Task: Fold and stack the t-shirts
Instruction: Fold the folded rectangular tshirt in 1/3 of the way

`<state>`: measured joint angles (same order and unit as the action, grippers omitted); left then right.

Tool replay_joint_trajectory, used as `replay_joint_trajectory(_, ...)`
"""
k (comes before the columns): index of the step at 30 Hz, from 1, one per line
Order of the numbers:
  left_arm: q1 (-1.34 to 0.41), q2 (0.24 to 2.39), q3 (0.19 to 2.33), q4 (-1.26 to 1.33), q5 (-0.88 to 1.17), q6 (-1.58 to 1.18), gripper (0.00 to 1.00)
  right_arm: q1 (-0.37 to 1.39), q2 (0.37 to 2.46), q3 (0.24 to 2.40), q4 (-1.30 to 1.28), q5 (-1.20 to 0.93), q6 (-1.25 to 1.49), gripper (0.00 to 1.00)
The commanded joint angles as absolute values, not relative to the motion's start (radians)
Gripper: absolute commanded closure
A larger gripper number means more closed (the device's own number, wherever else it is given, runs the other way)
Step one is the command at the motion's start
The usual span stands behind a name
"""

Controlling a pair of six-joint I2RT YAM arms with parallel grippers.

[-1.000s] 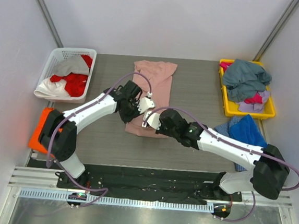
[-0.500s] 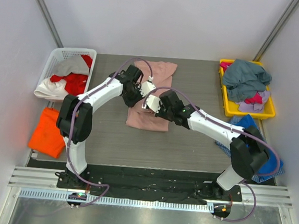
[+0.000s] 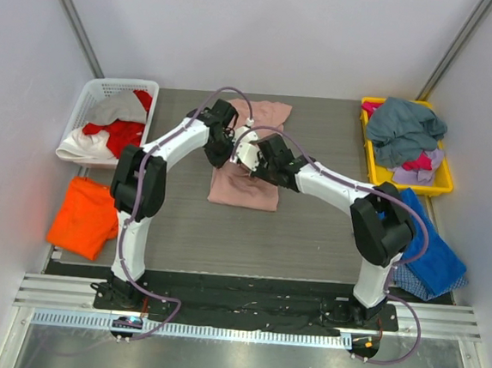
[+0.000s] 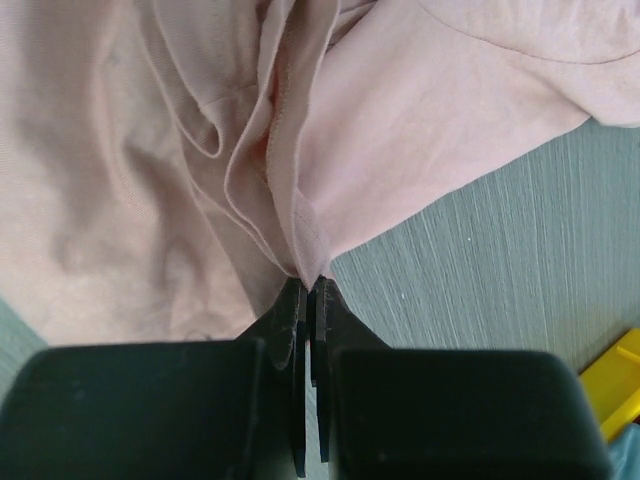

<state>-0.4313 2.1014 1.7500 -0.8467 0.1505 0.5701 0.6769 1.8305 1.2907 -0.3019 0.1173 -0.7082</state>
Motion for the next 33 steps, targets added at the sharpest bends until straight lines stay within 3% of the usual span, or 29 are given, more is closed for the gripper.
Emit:
replay_joint_trajectory(1,-0.426,2.094,1.764,-0.836,0.156,0.589,1.0,0.667,1.859,1.354,-0.245,0.109,-0.713,0.99)
replay_joint_trajectory(5,-0.426,2.118,1.779,-0.827,0.144,0.58,1.0,0.661,1.897,1.387,-0.238,0.13,-0.716,0.98)
replay_joint_trajectory(9,-0.426,2.129,1.775,-0.79,0.105,0.568,0.99,0.641,1.921,1.399,-0.221,0.152,-0.724,0.88)
replay_joint_trajectory(16,-0.425,2.158,1.787,-0.73,0.022,0.528,0.98,0.603,1.962,1.448,-0.206,0.181,-0.741,0.8)
replay_joint_trajectory(20,-0.425,2.155,1.787,-0.677,-0.024,0.511,0.91,0.586,1.977,1.479,-0.204,0.189,-0.742,0.73)
replay_joint_trajectory(23,-0.425,2.155,1.792,-0.64,-0.044,0.488,0.79,0.583,1.988,1.493,-0.201,0.19,-0.738,0.69)
replay_joint_trajectory(26,-0.423,2.155,1.799,-0.605,-0.072,0.46,0.77,0.581,2.0,1.506,-0.199,0.196,-0.732,0.67)
replay_joint_trajectory(29,-0.423,2.146,1.804,-0.562,-0.101,0.437,0.69,0.581,1.997,1.512,-0.198,0.196,-0.718,0.67)
replay_joint_trajectory(33,-0.423,2.146,1.835,-0.543,-0.141,0.416,0.68,0.583,1.974,1.503,-0.207,0.179,-0.687,0.67)
